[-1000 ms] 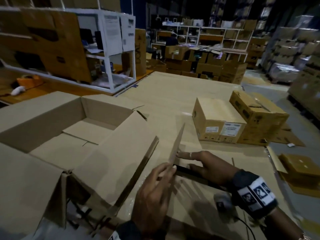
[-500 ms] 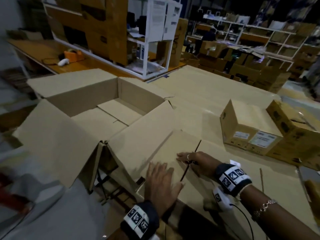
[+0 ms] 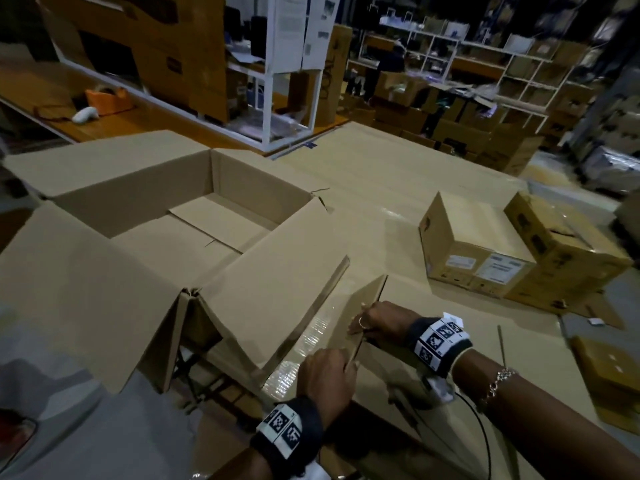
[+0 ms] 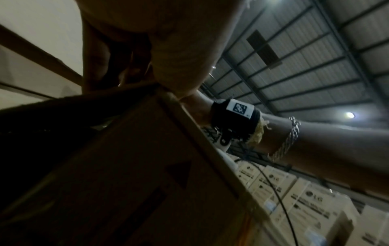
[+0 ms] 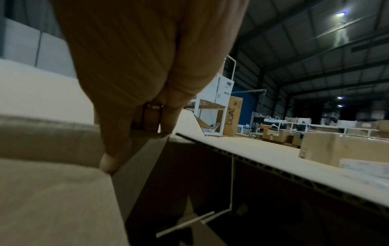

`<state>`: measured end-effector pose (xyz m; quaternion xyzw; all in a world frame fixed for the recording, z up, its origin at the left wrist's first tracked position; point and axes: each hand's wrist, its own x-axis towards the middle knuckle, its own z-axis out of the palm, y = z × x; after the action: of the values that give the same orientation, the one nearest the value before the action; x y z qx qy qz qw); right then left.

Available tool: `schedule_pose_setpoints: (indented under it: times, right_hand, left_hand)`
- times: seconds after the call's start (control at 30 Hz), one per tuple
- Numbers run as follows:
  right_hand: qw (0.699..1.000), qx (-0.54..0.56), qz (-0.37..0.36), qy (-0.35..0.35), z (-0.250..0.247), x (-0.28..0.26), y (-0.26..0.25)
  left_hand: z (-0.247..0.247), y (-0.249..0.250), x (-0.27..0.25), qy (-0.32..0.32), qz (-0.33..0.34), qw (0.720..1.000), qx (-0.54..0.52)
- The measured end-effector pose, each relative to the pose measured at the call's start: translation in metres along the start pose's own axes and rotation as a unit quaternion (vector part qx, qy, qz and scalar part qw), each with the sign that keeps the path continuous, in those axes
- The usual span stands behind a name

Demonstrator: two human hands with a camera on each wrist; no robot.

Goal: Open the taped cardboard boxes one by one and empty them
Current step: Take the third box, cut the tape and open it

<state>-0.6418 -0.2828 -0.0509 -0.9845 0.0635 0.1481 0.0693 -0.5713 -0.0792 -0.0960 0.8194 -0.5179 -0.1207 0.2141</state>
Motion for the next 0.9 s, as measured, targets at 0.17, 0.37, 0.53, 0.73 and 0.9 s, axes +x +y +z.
schedule_pose_setpoints:
  times: [0.17, 0.37, 0.53, 0.73, 0.9]
  right_hand:
    - [0.996, 0.082, -0.018, 0.01, -0.013, -0.006, 0.007]
    - [0.99, 0.133, -0.005, 0.055, -0.003, -0.011, 0.006]
    - [0.989, 0.139, 0.042, 0.018, -0.007, -0.008, 0.009]
    - [0.989, 0.062, 0.131, -0.012, -0.031, 0.006, 0.042]
    - [0.985, 0.068, 0.156, -0.012, -0.018, 0.011, 0.047]
  left_hand:
    - [0.003, -0.01, 0.016, 0.019, -0.006, 0.994, -0.11]
    - [0.011, -0.008, 0.009, 0.035, 0.008, 0.992, -0.123]
    - [0.018, -0.009, 0.012, 0.071, 0.053, 0.988, -0.127]
    - [-0.01, -0.002, 0.065, -0.077, 0.074, 0.99, -0.089]
    - [-0.011, 0.003, 0.082, -0.094, 0.084, 0.985, -0.116]
